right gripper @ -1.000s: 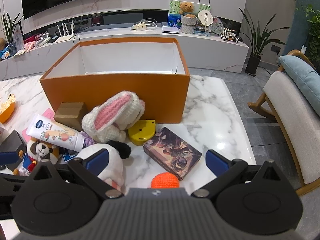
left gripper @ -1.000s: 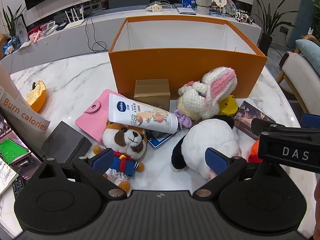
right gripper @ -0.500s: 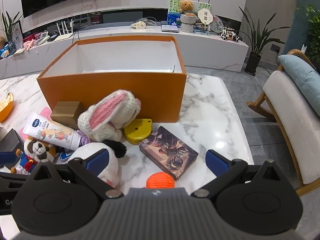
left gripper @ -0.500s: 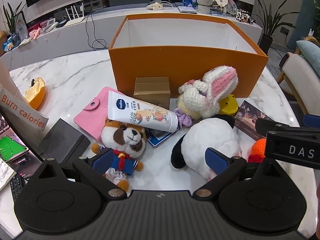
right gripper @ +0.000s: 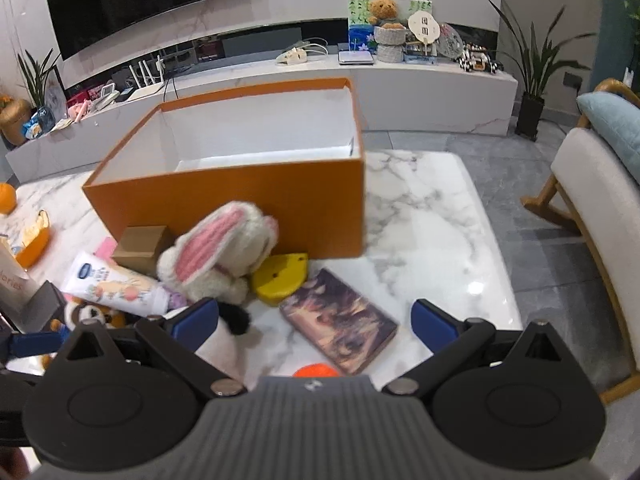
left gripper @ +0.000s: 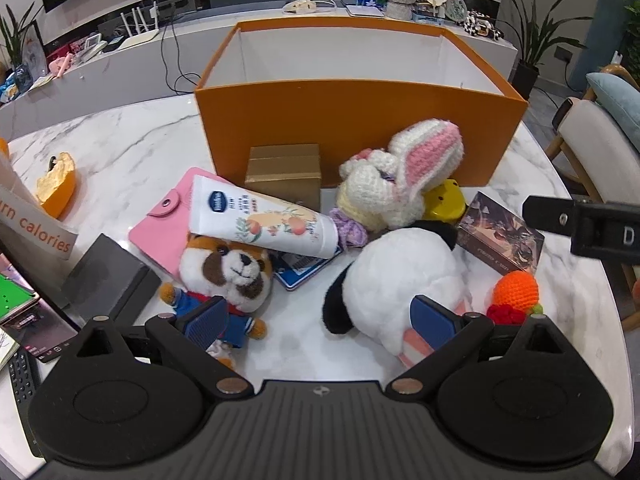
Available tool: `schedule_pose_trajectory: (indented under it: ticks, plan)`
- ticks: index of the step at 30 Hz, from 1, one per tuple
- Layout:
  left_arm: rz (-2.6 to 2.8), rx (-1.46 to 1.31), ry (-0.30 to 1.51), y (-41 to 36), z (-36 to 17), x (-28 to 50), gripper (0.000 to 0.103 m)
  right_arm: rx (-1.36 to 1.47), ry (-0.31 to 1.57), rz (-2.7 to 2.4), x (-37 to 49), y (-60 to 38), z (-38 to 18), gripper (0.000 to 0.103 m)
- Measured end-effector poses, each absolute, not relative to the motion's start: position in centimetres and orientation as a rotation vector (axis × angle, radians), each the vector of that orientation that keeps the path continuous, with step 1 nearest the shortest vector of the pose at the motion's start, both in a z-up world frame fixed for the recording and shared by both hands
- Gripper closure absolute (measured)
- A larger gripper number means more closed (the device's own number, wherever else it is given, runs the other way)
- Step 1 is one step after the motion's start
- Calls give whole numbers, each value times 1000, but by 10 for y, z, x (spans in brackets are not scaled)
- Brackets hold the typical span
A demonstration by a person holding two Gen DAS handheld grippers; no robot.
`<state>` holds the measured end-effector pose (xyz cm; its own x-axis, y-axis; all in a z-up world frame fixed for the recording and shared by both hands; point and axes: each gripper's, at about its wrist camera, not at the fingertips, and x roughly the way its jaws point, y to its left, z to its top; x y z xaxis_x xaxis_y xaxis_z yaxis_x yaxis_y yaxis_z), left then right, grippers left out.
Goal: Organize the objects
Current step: 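Grasp the white striped-hat plush with the left gripper while the right gripper approaches the anime card box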
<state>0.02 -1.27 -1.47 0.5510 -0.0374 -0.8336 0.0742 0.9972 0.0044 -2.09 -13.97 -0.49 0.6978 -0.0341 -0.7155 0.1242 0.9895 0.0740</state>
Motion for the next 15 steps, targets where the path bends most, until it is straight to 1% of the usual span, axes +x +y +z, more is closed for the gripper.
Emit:
schedule_pose_trajectory:
  ticks: [9, 15]
  plan:
    - [-100, 17, 990, -26, -19, 3, 0, 86, 834, -11, -16, -164, -17, 1]
    - [-147, -111, 997, -33, -17, 4, 0, 99, 817, 12, -11, -176, -29, 1]
